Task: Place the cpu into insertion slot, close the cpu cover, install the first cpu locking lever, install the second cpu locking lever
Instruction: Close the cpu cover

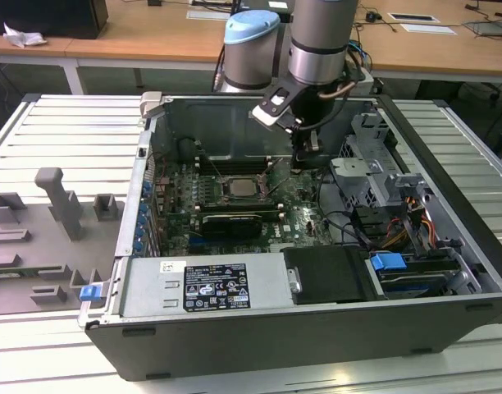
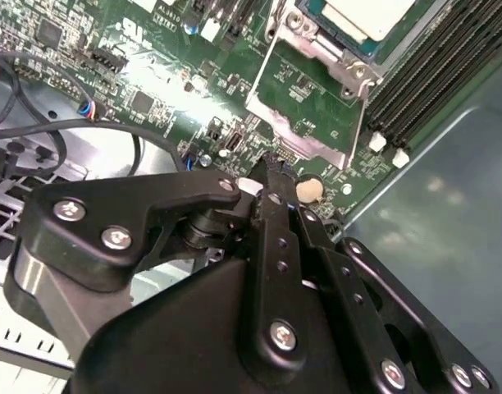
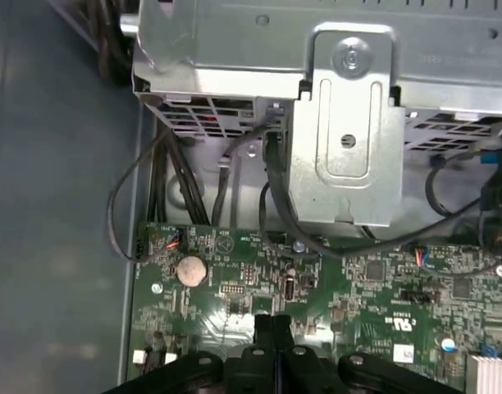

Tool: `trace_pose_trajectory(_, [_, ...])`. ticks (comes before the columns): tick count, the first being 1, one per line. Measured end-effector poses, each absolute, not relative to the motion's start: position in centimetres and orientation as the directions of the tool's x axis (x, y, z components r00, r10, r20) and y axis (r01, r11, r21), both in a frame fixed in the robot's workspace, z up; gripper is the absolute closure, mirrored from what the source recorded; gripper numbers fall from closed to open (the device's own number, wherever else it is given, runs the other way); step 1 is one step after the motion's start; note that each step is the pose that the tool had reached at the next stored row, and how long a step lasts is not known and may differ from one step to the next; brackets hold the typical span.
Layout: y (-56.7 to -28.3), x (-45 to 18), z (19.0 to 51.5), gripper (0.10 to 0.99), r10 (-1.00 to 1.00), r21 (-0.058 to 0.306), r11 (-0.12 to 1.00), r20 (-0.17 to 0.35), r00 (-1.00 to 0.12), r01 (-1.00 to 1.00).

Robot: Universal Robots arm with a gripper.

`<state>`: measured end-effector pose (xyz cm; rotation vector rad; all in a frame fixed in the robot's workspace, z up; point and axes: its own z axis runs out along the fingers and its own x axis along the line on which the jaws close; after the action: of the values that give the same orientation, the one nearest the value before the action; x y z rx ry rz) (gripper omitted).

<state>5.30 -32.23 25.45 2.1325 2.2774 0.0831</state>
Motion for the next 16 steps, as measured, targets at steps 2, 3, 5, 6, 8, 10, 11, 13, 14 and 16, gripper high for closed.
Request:
trace_pose_trajectory(2, [-32.2, 4.8, 25.2, 0.98, 0.998, 0.053, 0.065, 0.021, -0.067, 0.996])
trace_pose_trajectory(3, [-32.2, 4.2, 25.2, 0.98, 0.998, 0.053, 0.065, 0.021, -0.066, 0.996])
trace_pose_trajectory(5, [-32.2, 3.8, 25.2, 0.98, 0.998, 0.053, 0.065, 0.022, -0.066, 0.996])
trace_pose_trajectory(6, [-32.2, 3.5, 25.2, 0.98, 0.998, 0.053, 0.064, 0.022, -0.066, 0.997])
trace_pose_trajectory(8, [-32.2, 3.0, 25.2, 0.98, 0.998, 0.053, 0.064, 0.022, -0.066, 0.997])
trace_pose_trajectory(10, [-32.2, 2.0, 25.1, 0.98, 0.998, 0.053, 0.064, 0.022, -0.066, 0.997])
trace_pose_trajectory(11, [-32.2, 1.6, 25.1, 0.98, 0.998, 0.053, 0.064, 0.022, -0.066, 0.997])
trace_pose_trajectory(13, [-32.2, 1.2, 25.0, 0.98, 0.998, 0.053, 0.064, 0.022, -0.066, 0.997])
trace_pose_trajectory(14, [-32.2, 0.9, 24.9, 0.98, 0.998, 0.053, 0.064, 0.022, -0.066, 0.997])
trace_pose_trajectory(16, [-32.2, -0.1, 24.5, 0.98, 0.998, 0.053, 0.064, 0.022, -0.066, 0.997])
